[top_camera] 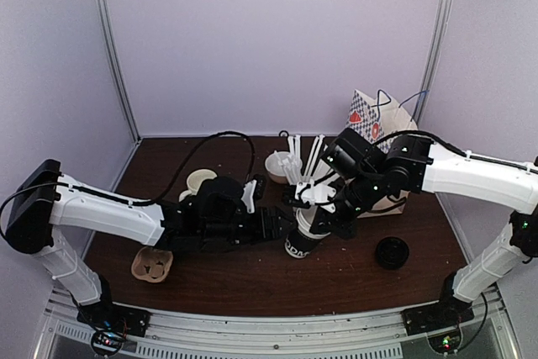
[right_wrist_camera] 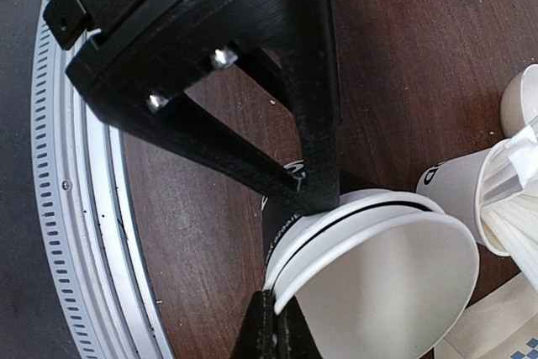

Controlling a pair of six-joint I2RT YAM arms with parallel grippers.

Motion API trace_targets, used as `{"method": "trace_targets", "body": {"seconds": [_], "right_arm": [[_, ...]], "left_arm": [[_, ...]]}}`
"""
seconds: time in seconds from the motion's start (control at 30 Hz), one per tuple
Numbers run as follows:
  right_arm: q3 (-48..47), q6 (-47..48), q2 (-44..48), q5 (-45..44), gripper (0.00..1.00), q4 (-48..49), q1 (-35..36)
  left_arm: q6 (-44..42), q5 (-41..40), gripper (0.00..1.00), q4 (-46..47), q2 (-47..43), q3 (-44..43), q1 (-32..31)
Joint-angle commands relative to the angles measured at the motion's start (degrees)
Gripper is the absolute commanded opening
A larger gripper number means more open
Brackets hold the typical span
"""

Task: Pack the takeout coffee

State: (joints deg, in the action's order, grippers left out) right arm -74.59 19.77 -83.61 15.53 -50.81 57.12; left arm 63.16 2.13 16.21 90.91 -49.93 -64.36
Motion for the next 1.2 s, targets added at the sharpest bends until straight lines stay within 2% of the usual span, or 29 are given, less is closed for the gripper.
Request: {"method": "trace_targets", "body": {"seconds": [0.0,0.23,0.7,0.97,1.07,1.17], "right_arm": [[-1.3,-0.5,-0.6,-0.4,0.0,1.3,-0.3],[-1.3,-0.8,-1.8,-0.9,0.0,1.7,-0.3],[-2.2,-0.8,-1.2,-0.6,0.0,1.4,-0.2],[-3.6,1.5,-0.6,1.3,0.0,0.3,0.9],[-4.6,3.0,-0.4,-1.9,0.0,-0.4,1.9],[-6.9,5.5,0.2,-5.0,0.0,-2.4,3.1]], "left_arm": [[-1.5,1.8,0.62,4.4,0.4,-2.3,-0.1],[-1.7,2.1,0.62,7.3,-0.5,-0.6,0.0],[0.7,1.7,0.54,1.5,2.9,-3.4,0.0],[3.8,1.9,0.42,-9.3,6.6,-8.7,1.0],[5.3,0.5,0.37,-15.3,7.3,-10.3,1.3],[7.0,0.1,0.33,-17.4,8.5,-10.6,1.3]]}}
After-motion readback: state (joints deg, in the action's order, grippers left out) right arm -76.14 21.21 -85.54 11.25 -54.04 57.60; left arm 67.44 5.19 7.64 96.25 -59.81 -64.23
